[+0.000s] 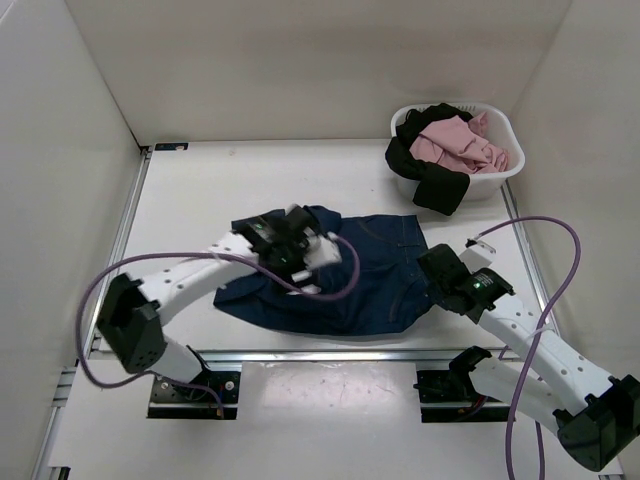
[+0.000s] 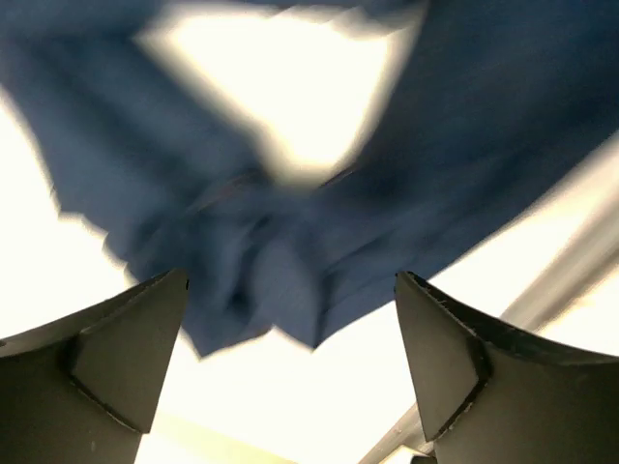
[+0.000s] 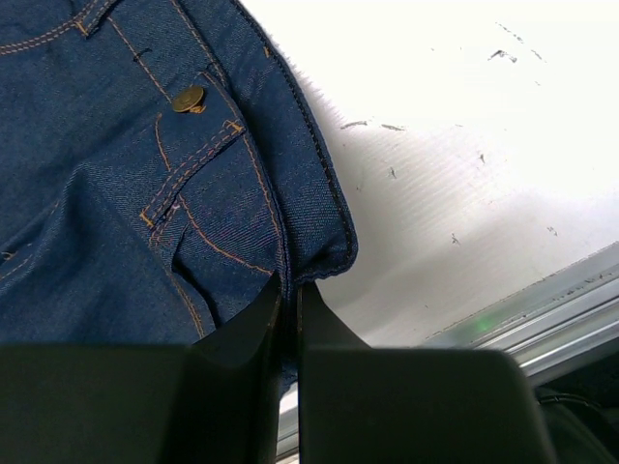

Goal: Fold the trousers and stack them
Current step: Flatten the trousers out

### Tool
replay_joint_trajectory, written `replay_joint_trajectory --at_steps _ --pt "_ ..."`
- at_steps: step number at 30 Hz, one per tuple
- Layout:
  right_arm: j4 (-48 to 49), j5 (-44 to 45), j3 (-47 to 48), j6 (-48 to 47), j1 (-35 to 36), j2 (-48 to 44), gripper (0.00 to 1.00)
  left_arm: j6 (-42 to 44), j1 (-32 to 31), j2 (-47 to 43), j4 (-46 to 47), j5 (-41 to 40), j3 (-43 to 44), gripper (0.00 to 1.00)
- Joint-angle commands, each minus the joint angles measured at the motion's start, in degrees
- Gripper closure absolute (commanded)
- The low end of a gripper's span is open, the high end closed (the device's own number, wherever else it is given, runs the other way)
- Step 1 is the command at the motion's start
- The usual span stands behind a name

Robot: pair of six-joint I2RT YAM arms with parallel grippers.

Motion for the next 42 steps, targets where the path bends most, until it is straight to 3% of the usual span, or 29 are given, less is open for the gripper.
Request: replay_joint_trajectory --at_steps 1,4,6,9,14,22,23,25,26,28,29,34,42 --pt "-1.94 2.83 -0.3 0.87 -0.18 -0.67 1.0 1.64 10.33 -7.35 -2.66 -2.53 -0.42 0.0" --pt "-1.94 2.83 0.23 0.87 -0.18 -0.67 1.0 5.94 20.34 -13.06 1.89 -9.75 -8.76 0.0" --pt "-1.94 2.83 0.23 0.87 -0.18 -0.14 1.0 9.72 28.23 -16.31 8.02 -9.76 -16.03 0.0" --pt "-0.62 2.21 -0.3 0.34 -0.18 -0.14 1.0 12.1 33.44 -16.94 11.92 -8.53 -22.73 0.0" --pt "-0.62 1.6 0.23 -0.18 -0.18 0.48 1.0 11.58 37.68 -13.7 19.83 -7.04 -24.43 0.0" --pt "0.52 1.6 -0.82 0.34 -0.18 0.48 1.0 8.42 38.21 -7.46 19.84 11.83 -19.95 0.03" --pt "1.13 1.6 -0.82 0.34 -0.18 0.48 1.0 8.41 38.21 -7.45 19.84 12.91 -19.94 0.06" --pt "1.14 2.13 -0.82 0.34 -0.18 0.48 1.0 6.93 38.21 -5.88 19.84 14.23 -19.33 0.27" --pt "1.14 2.13 -0.82 0.34 -0.18 0.48 1.0 6.31 38.21 -4.3 19.84 14.24 -18.72 0.39" --pt "1.14 2.13 -0.82 0.34 -0.18 1.0 1.0 4.56 38.83 -2.98 19.84 13.19 -17.4 0.81" --pt "1.14 2.13 -0.82 0.34 -0.18 1.0 1.0 3.59 40.13 -2.97 19.84 11.53 -16.26 0.86" --pt "-4.46 6.68 2.16 2.01 -0.18 -1.09 1.0 5.59 47.42 -7.26 11.34 4.32 -10.02 0.86" --pt "-16.78 15.57 10.51 5.96 -0.18 -5.58 1.0 20.88 65.61 -15.01 0.25 -4.04 -4.22 0.86"
